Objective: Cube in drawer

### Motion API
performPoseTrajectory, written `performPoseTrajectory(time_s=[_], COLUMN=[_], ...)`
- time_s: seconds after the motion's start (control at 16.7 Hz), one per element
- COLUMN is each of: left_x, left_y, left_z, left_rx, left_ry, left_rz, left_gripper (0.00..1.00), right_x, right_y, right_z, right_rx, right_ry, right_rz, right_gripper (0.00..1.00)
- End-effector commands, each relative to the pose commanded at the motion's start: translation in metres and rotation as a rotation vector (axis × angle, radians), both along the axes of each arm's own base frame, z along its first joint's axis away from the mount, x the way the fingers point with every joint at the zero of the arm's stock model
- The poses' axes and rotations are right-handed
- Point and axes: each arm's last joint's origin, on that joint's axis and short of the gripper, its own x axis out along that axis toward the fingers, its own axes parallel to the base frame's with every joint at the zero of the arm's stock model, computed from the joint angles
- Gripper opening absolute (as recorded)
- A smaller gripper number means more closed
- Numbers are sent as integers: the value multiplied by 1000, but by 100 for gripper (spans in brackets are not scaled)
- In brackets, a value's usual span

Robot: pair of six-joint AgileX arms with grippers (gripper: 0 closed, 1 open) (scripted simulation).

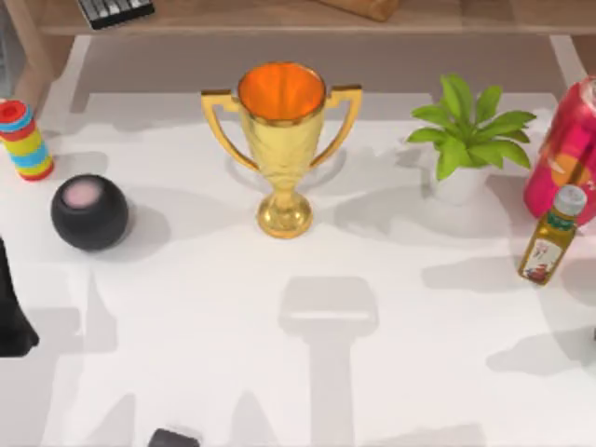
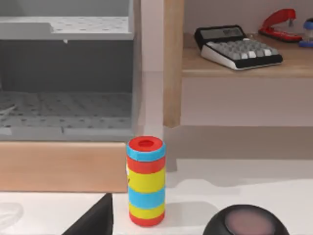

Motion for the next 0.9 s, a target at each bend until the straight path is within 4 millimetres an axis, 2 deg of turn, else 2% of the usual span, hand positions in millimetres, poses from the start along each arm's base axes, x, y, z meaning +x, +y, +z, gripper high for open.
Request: performPoseTrajectory(time_s=[0.12, 0.18, 0.72, 0.9], left_x=[0, 0, 0, 0], left_y=[0, 0, 0, 0], left_z=[0, 0, 0, 0], left_rx=[0, 0, 0, 0], left_ry=[0, 0, 0, 0], left_rz=[0, 0, 0, 0], left_gripper=[100, 100, 100, 100], right_x=[0, 0, -2, -12], right_y=[0, 0, 1, 1], right_z=[0, 0, 2, 13], right_rx=[0, 0, 2, 2], right_ry=[0, 0, -1, -1], right_rz=[0, 0, 3, 3], right_gripper=[2, 0, 0, 0])
